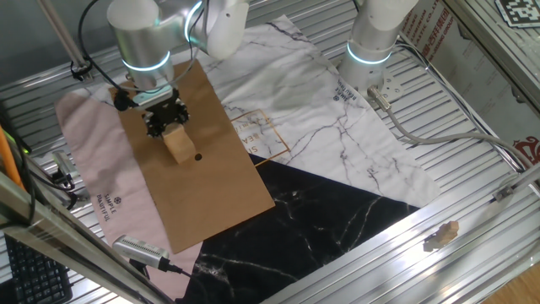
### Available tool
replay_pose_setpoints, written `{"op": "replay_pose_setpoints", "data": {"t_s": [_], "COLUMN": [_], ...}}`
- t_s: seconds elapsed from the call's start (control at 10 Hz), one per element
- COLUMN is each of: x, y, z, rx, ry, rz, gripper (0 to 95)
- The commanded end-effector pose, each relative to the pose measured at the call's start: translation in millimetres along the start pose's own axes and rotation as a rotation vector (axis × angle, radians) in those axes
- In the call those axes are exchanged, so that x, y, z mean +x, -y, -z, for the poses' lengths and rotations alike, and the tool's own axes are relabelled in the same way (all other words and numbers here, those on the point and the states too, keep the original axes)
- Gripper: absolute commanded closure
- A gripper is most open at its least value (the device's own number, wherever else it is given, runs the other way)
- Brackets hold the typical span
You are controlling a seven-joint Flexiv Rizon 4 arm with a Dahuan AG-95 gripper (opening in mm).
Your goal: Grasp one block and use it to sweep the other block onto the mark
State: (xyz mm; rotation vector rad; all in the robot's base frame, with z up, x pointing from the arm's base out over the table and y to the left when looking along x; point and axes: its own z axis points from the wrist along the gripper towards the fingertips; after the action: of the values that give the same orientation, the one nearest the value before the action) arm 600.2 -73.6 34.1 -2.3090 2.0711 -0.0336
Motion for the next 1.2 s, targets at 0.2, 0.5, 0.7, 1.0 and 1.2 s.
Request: {"op": "replay_pose_setpoints", "data": {"t_s": [0.2,0.5,0.7,1.0,1.2], "x": [-3.1,-6.4,-7.8,-8.2,-9.0], "y": [-4.4,-8.8,-10.1,-11.9,-13.6], "z": [-3.6,-5.9,-4.4,-5.6,-5.2], "rx": [-0.003,-0.004,-0.006,-0.007,-0.007], "ry": [0.007,0.003,-0.004,-0.001,0.001], "rz": [-0.029,-0.046,-0.057,-0.076,-0.088], "gripper": [95.0,95.0,95.0,95.0,95.0]}}
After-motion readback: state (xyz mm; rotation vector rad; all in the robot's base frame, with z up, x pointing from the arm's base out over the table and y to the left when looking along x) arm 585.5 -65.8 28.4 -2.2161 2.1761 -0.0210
